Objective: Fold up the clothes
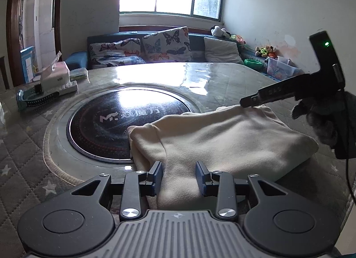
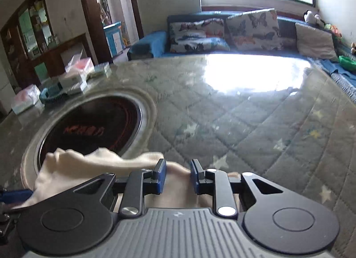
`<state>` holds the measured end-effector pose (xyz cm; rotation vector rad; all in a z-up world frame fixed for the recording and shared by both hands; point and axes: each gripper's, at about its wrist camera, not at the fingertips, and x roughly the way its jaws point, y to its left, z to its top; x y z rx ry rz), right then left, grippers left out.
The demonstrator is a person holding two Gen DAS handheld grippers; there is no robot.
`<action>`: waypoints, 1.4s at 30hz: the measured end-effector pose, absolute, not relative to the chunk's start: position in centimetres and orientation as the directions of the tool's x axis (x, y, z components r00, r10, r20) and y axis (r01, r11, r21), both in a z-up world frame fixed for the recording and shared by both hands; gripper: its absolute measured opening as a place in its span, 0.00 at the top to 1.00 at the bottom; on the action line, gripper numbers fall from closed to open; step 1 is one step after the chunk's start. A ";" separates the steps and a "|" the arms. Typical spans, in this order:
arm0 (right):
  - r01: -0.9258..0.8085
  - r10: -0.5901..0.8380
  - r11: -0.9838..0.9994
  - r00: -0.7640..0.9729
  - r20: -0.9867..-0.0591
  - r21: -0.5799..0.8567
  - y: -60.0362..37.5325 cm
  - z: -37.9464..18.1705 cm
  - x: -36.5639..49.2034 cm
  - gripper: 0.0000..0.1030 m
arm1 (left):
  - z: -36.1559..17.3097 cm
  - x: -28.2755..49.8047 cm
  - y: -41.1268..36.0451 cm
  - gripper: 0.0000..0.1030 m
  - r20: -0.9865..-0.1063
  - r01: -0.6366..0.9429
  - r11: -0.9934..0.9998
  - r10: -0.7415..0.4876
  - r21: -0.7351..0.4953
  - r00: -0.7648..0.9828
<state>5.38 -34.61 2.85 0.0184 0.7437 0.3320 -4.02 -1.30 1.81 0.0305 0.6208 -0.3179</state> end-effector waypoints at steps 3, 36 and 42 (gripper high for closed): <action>-0.329 0.318 0.938 0.703 -0.636 0.106 -35.1 4.2 3.9 0.77 | 2.3 -4.8 -1.7 0.65 -0.564 0.277 0.960 -0.250 -0.038 0.787; -0.550 0.479 0.833 0.657 -0.583 0.063 -36.9 1.3 -7.3 0.76 | 0.6 -7.2 -8.0 0.65 -0.501 0.308 0.950 -0.241 0.055 0.832; -0.554 0.463 0.832 0.658 -0.593 0.034 -36.6 1.7 -7.7 0.76 | 1.3 -8.3 -6.8 0.65 -0.479 0.296 0.954 -0.237 0.051 0.845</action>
